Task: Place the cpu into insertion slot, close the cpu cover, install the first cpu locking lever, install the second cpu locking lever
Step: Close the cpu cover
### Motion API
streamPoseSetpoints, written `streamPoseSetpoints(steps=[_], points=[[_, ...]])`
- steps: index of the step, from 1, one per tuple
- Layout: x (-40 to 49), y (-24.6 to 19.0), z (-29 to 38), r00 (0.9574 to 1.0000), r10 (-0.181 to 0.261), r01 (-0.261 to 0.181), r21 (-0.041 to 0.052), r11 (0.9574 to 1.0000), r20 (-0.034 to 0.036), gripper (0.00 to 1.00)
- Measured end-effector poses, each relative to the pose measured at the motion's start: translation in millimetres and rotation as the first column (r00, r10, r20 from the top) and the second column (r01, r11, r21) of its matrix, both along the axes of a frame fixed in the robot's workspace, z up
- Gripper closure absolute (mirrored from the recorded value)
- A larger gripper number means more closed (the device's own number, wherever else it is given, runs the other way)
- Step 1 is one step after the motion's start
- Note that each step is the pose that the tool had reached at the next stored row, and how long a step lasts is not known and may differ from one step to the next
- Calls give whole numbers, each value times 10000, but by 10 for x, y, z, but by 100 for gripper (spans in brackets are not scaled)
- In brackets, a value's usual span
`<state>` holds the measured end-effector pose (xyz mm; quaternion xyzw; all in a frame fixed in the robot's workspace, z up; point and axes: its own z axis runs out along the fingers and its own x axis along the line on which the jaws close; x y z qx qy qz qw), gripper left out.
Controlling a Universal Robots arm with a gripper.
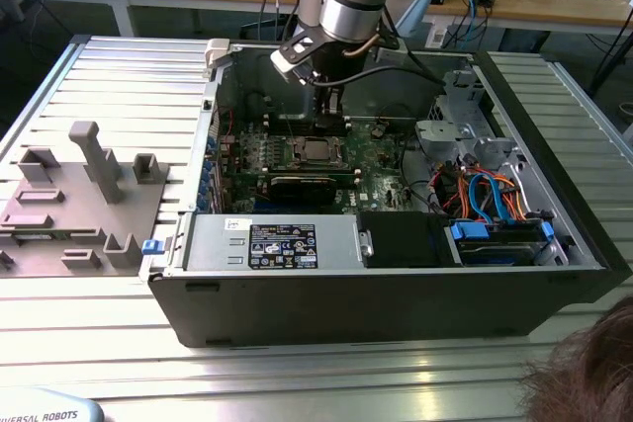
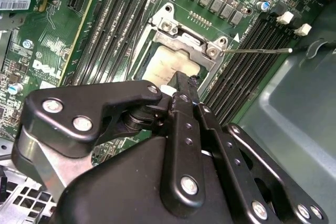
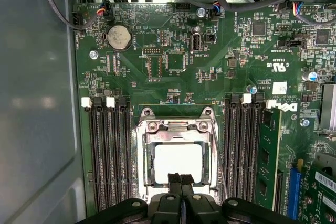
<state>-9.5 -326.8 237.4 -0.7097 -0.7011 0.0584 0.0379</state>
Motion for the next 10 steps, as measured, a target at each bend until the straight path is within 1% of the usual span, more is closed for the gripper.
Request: streamPoseSetpoints(steps=[10], points=[[-16,0,-17,10000,0,0,0,10000,0,89]])
